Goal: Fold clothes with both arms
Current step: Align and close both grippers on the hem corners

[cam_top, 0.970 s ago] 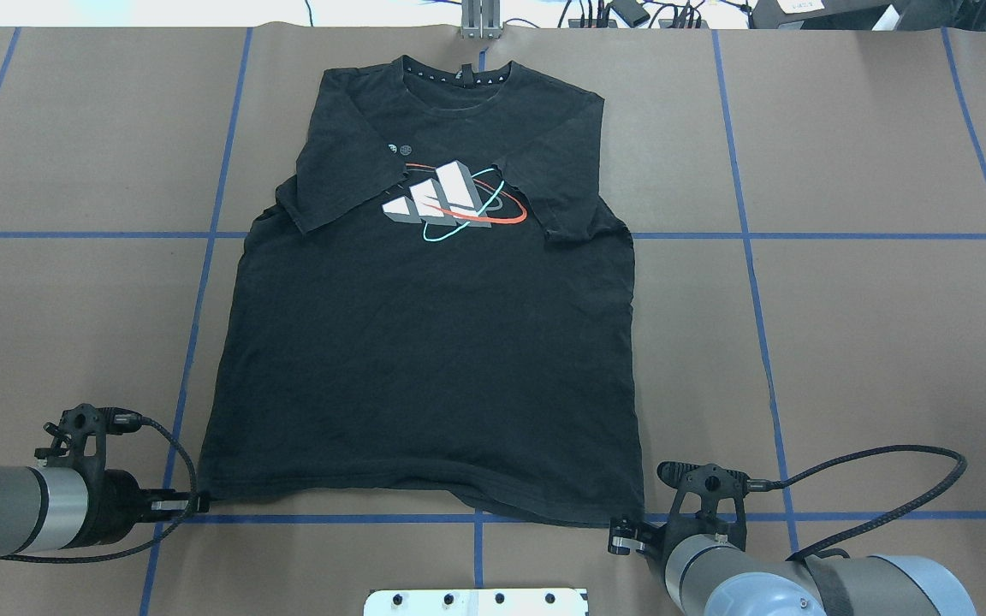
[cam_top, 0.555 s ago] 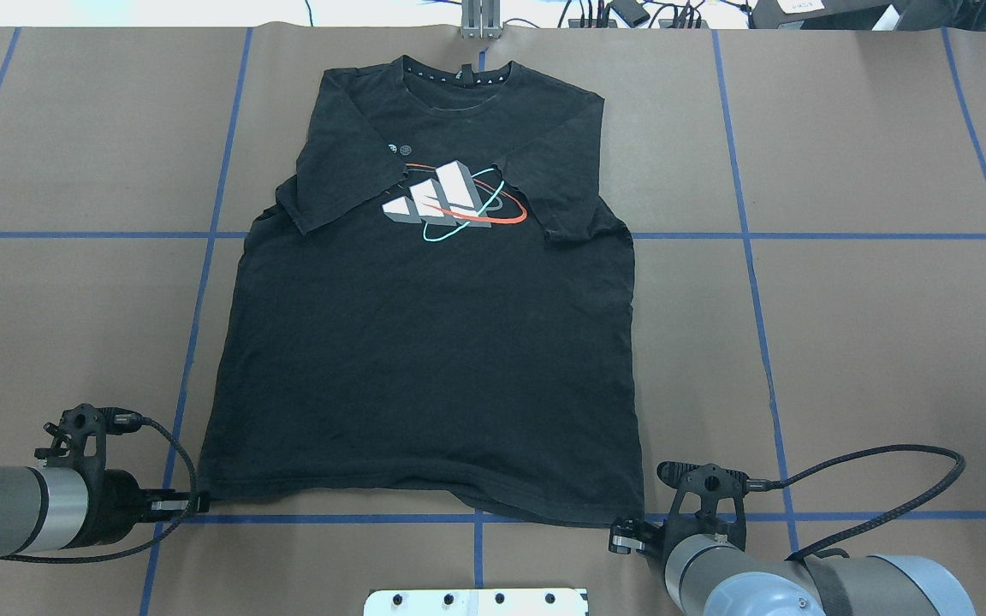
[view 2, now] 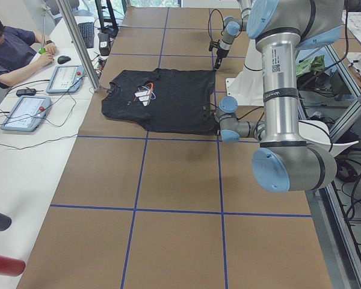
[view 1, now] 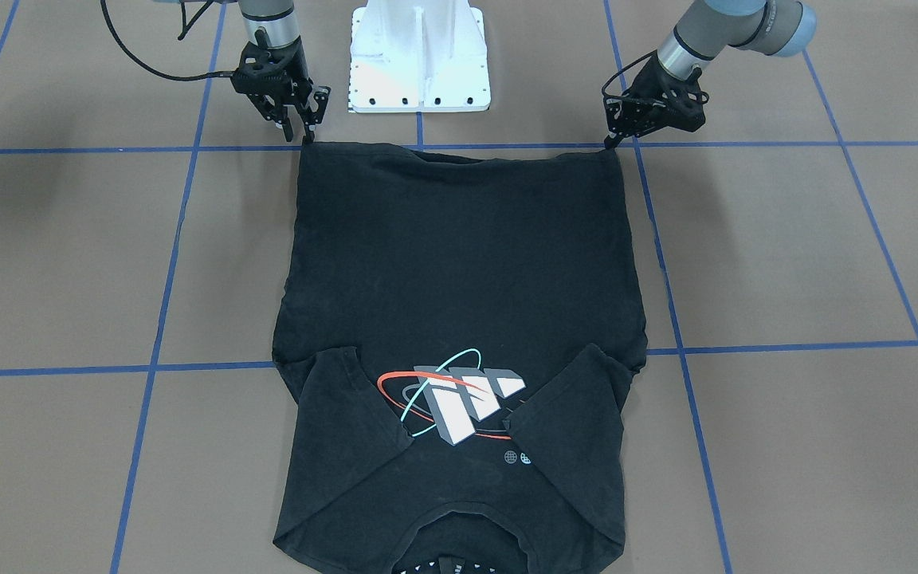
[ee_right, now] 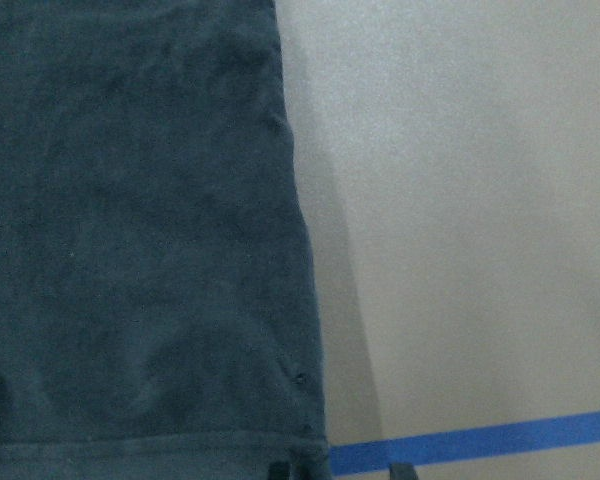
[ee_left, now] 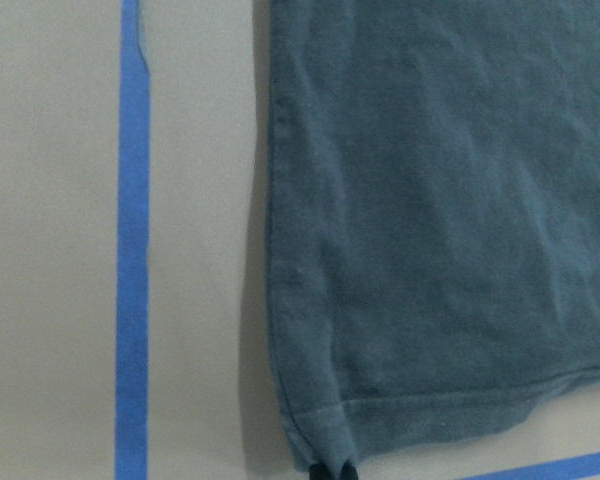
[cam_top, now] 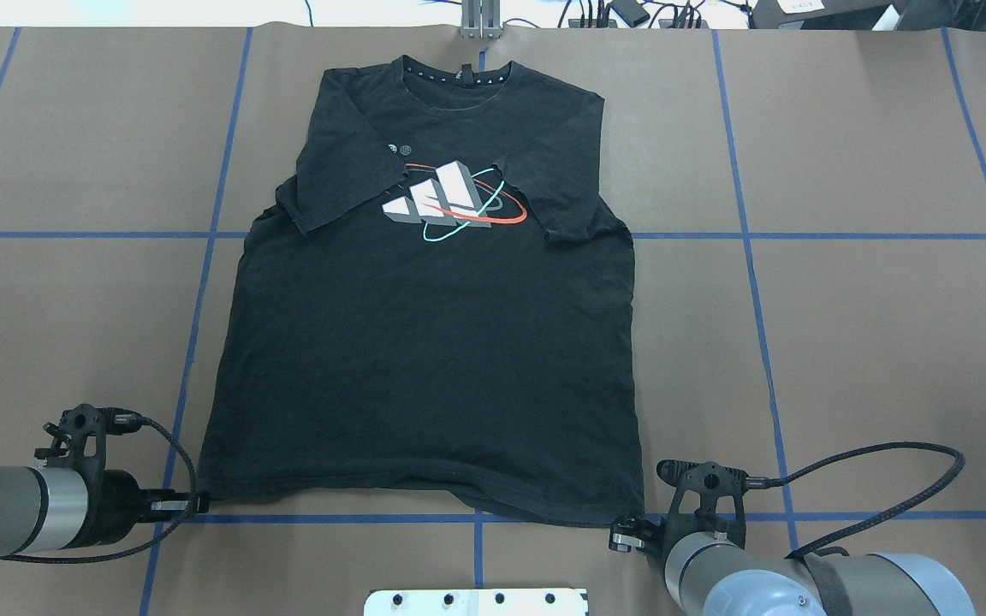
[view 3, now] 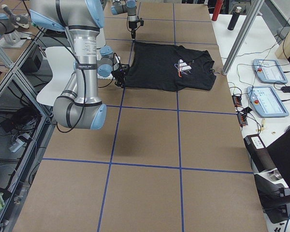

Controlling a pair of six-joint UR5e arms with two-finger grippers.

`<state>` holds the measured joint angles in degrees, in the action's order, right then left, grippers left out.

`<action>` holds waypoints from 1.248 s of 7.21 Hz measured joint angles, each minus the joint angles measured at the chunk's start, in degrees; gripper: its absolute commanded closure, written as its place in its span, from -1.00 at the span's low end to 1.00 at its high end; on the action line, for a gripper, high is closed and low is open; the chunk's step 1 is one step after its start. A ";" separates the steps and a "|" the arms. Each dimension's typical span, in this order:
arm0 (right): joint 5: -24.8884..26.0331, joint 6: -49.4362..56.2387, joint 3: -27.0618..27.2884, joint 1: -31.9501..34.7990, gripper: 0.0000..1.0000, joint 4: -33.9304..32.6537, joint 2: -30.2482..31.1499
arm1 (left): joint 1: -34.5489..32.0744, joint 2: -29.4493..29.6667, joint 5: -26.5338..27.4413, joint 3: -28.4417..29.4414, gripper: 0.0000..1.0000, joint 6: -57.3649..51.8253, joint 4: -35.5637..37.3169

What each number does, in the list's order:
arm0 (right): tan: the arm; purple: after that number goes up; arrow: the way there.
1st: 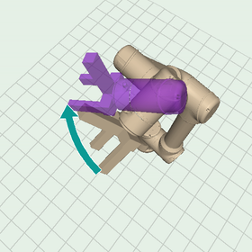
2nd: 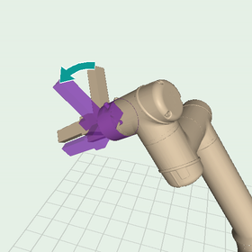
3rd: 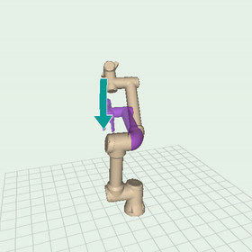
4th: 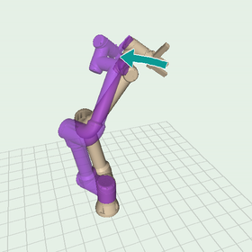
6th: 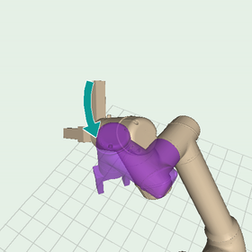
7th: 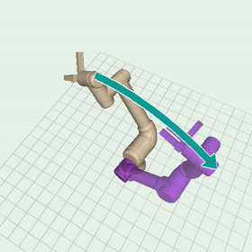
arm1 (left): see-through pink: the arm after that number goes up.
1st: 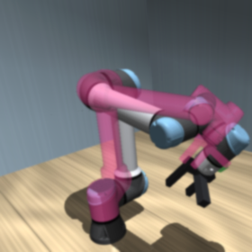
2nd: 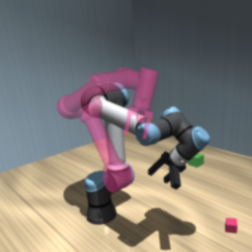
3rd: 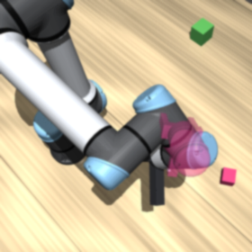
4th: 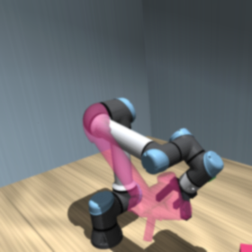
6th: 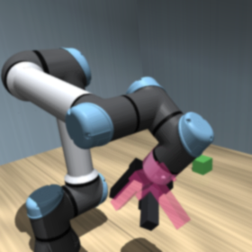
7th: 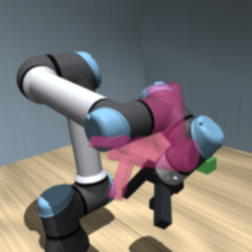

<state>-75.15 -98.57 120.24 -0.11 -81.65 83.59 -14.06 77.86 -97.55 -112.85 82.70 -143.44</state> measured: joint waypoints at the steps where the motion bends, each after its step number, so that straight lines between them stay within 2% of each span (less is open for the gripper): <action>1: 0.00 0.03 -0.03 0.01 0.19 0.00 -0.03 | 0.00 0.01 -0.01 0.00 1.00 0.00 -0.02; 4: 0.06 0.05 -0.18 -0.08 0.21 0.03 -0.09 | 0.00 0.01 -0.01 0.00 1.00 0.00 -0.08; 7: 0.09 0.05 -0.29 -0.19 0.40 0.07 -0.32 | 0.00 -0.03 -0.01 0.00 1.00 0.00 -0.09; 9: 0.09 0.05 -1.13 -0.08 0.41 -0.04 -1.77 | 0.00 -0.07 -0.01 0.00 1.00 0.00 -0.09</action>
<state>-75.06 -98.53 119.11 -0.19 -81.70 81.82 -14.06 77.79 -97.56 -112.85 82.71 -143.53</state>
